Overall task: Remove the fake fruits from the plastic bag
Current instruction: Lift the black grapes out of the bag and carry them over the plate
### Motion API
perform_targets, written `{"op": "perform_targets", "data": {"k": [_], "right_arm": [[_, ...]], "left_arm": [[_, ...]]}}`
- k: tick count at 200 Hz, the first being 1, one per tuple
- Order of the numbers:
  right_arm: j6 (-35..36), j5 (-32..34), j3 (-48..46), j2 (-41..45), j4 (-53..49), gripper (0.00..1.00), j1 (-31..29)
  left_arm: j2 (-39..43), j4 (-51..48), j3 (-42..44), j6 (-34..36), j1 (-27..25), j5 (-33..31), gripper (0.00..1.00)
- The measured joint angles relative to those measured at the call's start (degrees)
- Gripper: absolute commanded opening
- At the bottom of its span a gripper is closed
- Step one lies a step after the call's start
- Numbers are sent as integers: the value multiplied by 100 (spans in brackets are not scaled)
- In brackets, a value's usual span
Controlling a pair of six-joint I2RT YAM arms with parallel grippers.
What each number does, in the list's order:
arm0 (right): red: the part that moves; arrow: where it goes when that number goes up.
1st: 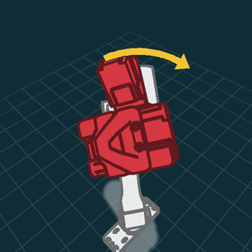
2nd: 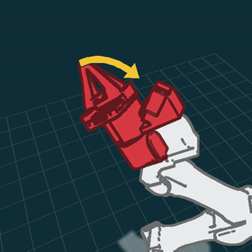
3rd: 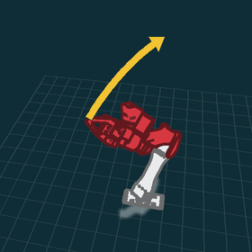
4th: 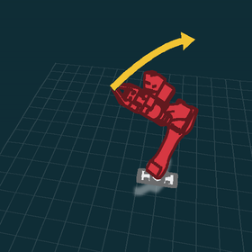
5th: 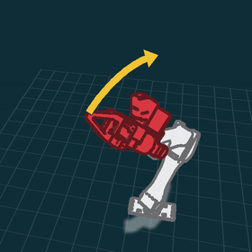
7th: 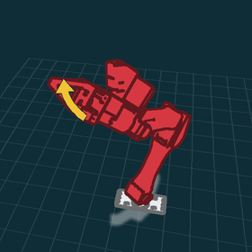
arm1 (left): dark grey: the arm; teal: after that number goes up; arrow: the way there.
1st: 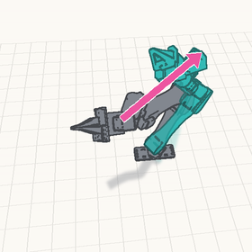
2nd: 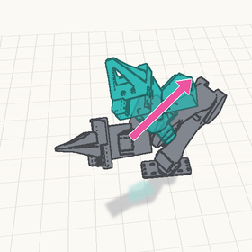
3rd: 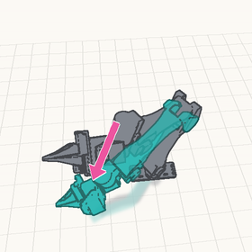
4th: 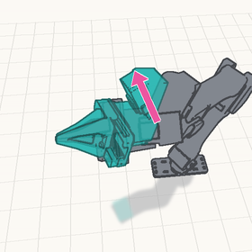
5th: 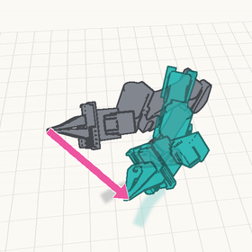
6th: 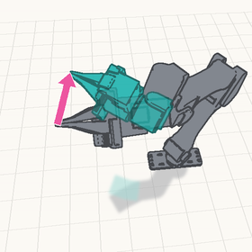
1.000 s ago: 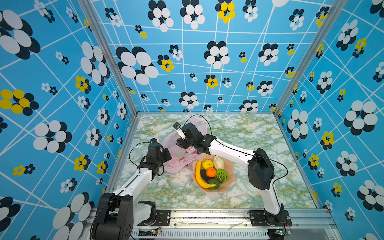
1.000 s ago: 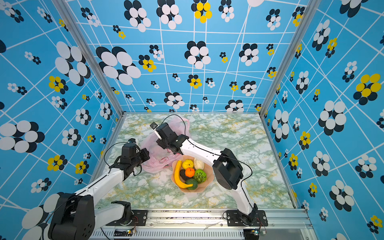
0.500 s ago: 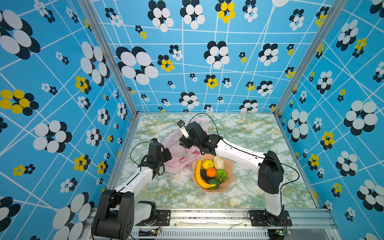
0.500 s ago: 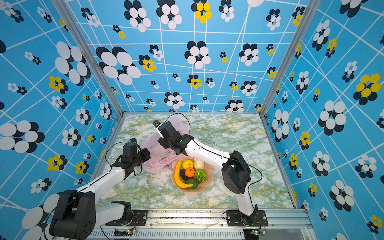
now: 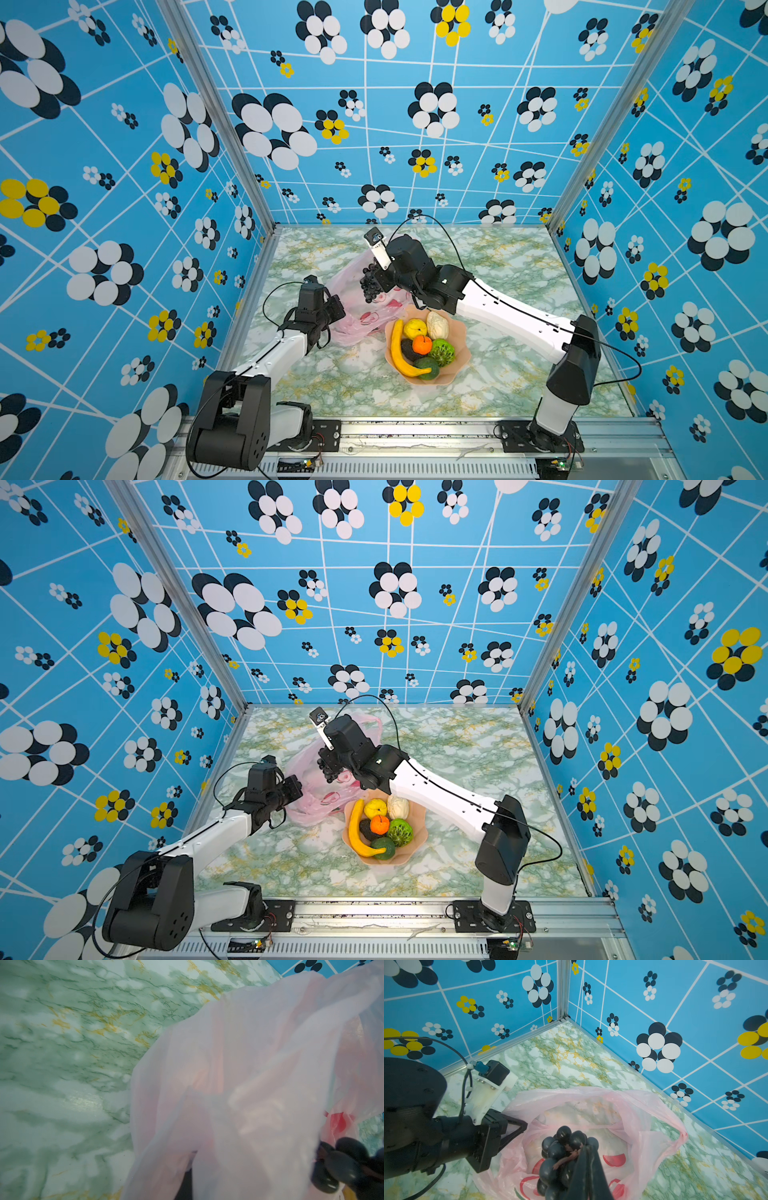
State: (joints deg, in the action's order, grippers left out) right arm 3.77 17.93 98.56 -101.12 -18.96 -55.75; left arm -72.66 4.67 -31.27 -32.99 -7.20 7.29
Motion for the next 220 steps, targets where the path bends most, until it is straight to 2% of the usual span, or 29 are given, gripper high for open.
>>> {"op": "perform_targets", "data": {"k": [113,220], "right_arm": [[-136,302,-81,1698,-1093,0,0],[-627,280,-1060,3174,-2461,0,0]], "left_arm": [[0,0,-4,11,0,-24,0],[0,0,-4,109,0,-111,0]]}}
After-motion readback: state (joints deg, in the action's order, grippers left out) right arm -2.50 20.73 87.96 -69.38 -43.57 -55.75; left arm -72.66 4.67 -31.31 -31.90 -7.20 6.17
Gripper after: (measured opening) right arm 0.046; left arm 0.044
